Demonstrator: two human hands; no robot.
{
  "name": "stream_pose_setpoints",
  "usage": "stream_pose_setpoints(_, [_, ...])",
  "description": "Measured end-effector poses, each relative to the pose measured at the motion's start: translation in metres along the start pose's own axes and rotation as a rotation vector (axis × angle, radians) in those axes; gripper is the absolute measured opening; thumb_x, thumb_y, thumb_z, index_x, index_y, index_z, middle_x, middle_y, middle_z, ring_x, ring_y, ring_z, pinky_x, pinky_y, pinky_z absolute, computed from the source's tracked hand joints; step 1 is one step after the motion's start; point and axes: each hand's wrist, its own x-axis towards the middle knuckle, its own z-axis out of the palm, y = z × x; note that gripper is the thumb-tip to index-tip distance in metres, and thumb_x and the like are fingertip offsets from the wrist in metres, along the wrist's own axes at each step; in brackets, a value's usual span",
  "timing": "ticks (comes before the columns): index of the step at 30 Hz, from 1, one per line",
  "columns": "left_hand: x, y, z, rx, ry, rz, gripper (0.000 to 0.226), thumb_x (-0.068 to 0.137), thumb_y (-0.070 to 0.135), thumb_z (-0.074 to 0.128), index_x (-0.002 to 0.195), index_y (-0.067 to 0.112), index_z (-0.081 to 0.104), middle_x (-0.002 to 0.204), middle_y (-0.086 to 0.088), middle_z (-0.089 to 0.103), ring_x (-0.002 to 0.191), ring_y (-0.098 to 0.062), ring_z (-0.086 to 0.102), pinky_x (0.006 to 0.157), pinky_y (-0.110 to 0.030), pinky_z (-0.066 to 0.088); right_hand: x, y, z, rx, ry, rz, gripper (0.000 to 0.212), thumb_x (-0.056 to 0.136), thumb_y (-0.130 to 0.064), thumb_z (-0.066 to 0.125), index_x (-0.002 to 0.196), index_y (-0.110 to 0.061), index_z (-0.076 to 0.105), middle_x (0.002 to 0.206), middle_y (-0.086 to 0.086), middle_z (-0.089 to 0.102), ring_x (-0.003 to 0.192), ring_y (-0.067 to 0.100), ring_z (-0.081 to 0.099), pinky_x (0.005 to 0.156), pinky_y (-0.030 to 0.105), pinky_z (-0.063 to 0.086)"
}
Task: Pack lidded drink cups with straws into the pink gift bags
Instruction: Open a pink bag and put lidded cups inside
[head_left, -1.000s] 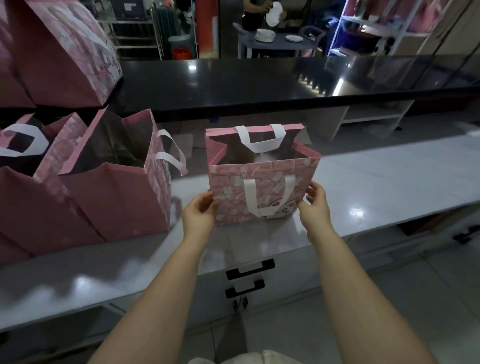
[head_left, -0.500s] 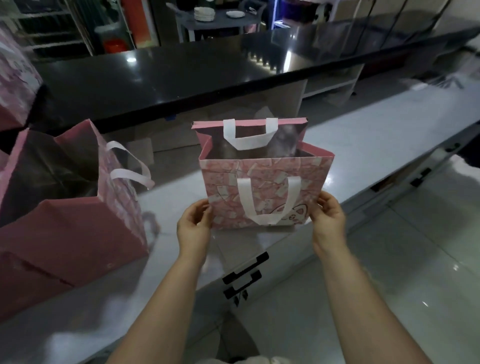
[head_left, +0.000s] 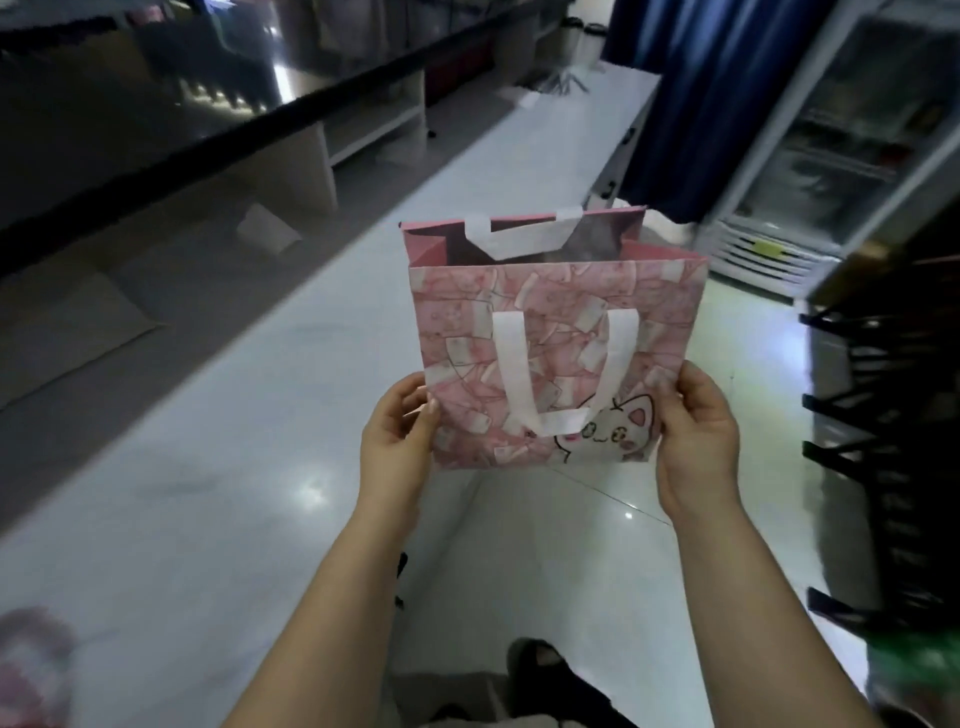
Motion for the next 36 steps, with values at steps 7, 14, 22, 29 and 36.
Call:
stream_pose_setpoints(7, [0.011, 0.002, 0.078, 0.004, -0.239, -0.029, 0.037, 0.098, 0.010, 0.055, 0.096, 0.043, 0.072, 0.100, 0.009, 0.073, 0.093, -0.010, 0.071, 0.066, -0.027, 0.057, 0.022, -0.022, -0.069, -0.017, 0.143, 0.009, 0.027, 0.095, -0.013, 0.061, 0.122, -0.015, 0.065, 0.105, 0.004, 0.074, 0.096, 0.020, 0.070, 0.074, 0.033, 0.059])
stream_pose_setpoints(14, [0.046, -0.007, 0.168, 0.070, -0.229, -0.015, 0.037, 0.096, 0.011, 0.060, 0.098, 0.047, 0.070, 0.098, 0.004, 0.074, 0.094, -0.017, 0.071, 0.071, -0.036, 0.060, 0.079, -0.026, -0.116, -0.013, 0.169, 0.032, 0.037, 0.094, 0.000, 0.056, 0.127, -0.016, 0.061, 0.118, 0.008, 0.069, 0.108, 0.027, 0.066, 0.091, 0.047, 0.054])
stream_pose_setpoints(22, [0.107, 0.004, 0.290, 0.003, -0.179, -0.028, 0.031, 0.095, 0.009, 0.060, 0.112, 0.033, 0.071, 0.107, -0.005, 0.074, 0.103, -0.024, 0.070, 0.086, -0.047, 0.057, 0.216, -0.060, -0.145, 0.086, 0.150, 0.015, 0.031, 0.094, -0.002, 0.055, 0.119, -0.015, 0.066, 0.114, 0.012, 0.070, 0.105, 0.033, 0.067, 0.093, 0.056, 0.052])
stream_pose_setpoints(29, [0.155, -0.008, 0.383, -0.016, -0.113, -0.040, 0.035, 0.097, 0.005, 0.055, 0.123, 0.026, 0.066, 0.110, -0.004, 0.073, 0.105, -0.020, 0.069, 0.089, -0.043, 0.056, 0.321, -0.067, -0.180, 0.153, 0.099, 0.064, 0.033, 0.091, -0.003, 0.056, 0.117, -0.019, 0.068, 0.110, 0.009, 0.072, 0.100, 0.032, 0.069, 0.087, 0.048, 0.056])
stream_pose_setpoints(36, [0.195, -0.046, 0.428, -0.040, -0.019, -0.162, 0.030, 0.096, 0.010, 0.058, 0.123, 0.020, 0.067, 0.112, -0.010, 0.072, 0.103, -0.029, 0.069, 0.082, -0.048, 0.057, 0.385, -0.037, -0.199, 0.162, 0.155, 0.156, 0.024, 0.089, -0.008, 0.064, 0.107, -0.022, 0.071, 0.104, 0.005, 0.074, 0.093, 0.027, 0.071, 0.074, 0.039, 0.059])
